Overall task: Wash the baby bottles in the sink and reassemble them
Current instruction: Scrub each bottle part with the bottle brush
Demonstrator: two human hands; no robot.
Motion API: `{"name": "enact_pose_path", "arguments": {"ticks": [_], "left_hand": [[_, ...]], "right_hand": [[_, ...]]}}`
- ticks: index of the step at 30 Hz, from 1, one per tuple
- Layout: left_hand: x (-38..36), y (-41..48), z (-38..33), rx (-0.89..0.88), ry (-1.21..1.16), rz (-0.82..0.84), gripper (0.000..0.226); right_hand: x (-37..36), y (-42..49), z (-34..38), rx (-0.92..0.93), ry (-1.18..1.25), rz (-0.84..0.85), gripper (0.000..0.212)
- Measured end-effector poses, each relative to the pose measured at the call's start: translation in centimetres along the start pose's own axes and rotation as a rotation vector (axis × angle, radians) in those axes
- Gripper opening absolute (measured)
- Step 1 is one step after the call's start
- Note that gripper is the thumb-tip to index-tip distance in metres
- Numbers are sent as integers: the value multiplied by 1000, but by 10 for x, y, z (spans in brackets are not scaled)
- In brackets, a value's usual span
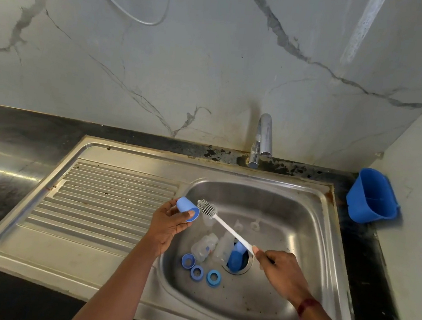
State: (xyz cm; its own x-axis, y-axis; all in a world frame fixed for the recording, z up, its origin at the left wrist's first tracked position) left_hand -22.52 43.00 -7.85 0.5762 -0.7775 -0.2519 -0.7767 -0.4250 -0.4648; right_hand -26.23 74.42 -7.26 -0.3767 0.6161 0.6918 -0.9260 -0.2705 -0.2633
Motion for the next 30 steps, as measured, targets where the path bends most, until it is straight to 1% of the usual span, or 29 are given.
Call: {"name": "enact_pose_path", "arguments": {"ticks": [1,3,4,6,10,12,13,15,17,22,25,30], "left_hand": [[2,0,-4,-46,89,-30,50],[8,0,-15,-178,346,-99,54],[7,-1,-20,-233,467,-108,57],[3,-2,-24,-286,618,-77,66],[-22,-12,-20,-318,769,64,72],[-38,-19,-11,-313,770,128,71],[-43,-21,-6,-314,765,135,70],[-47,-23,-3,-307,712,106,66],[-47,-22,-4,-276,608,69,61],[-33,-11,-12,-259,416,-1,46],[-35,-9,-5,-270,489,44,43],[-42,-16,-2,-327,602,89,51]], "right_hand": [[-1,1,2,16,-12,2,67],[-1,2,4,53,-49,3,64],[-1,2,6,70,-77,3,63],[0,3,8,89,-130,1,63],[-3,4,6,85,-176,-20,62],[-8,4,3,75,-173,-12,61],[-11,4,1,68,-163,-9,62],[-14,3,-7,41,-107,-17,63],[-14,-1,-15,15,-65,-18,63],[-8,-7,-20,35,-89,-20,63],[-6,-6,-18,33,-95,-22,62],[-8,-2,-4,34,-64,-18,63]]}}
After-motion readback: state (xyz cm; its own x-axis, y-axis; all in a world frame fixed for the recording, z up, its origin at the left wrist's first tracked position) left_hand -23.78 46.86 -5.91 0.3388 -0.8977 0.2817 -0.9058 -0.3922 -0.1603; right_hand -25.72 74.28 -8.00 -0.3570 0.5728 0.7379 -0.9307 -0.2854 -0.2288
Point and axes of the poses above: each hand's wrist, its own y-axis towards the middle knuckle, its own x-axis out of the back of the hand, z = x × y, the point moved 9 cm from there along y, towards the middle knuckle, and after that the axes turned 2 degrees about -z, right-handed, at the moved point
